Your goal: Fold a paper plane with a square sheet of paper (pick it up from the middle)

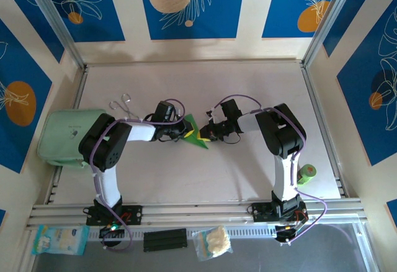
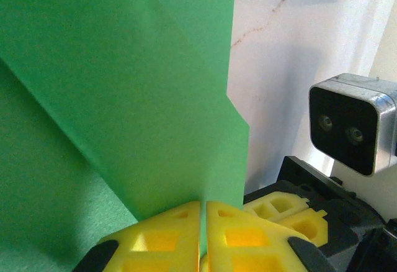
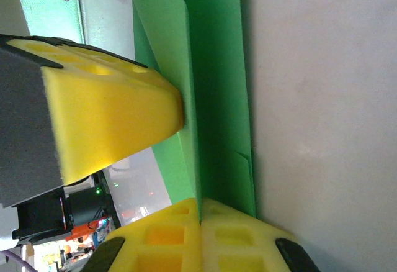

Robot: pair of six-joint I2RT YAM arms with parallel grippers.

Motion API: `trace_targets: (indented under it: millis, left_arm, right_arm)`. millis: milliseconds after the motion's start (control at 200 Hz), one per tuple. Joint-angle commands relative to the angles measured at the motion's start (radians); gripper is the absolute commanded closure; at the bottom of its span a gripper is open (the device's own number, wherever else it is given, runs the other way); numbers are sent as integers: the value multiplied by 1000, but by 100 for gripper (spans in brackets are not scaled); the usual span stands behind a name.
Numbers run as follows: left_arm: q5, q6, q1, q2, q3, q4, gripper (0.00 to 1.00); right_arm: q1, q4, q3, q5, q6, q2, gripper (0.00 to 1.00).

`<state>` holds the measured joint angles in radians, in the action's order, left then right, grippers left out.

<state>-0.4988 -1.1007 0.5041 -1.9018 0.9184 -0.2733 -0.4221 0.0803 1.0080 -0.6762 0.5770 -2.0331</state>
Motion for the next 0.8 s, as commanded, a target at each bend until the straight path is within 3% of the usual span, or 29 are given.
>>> trace_targets:
  millis: [0, 795]
  left_arm:
    - [-18, 11, -9, 2, 20, -10, 87]
    - [-2, 12, -10, -26, 46, 55, 88]
  right_arm:
    - [9, -79, -14, 104, -18, -62, 95]
    - [11, -144, 27, 4, -59, -1, 85]
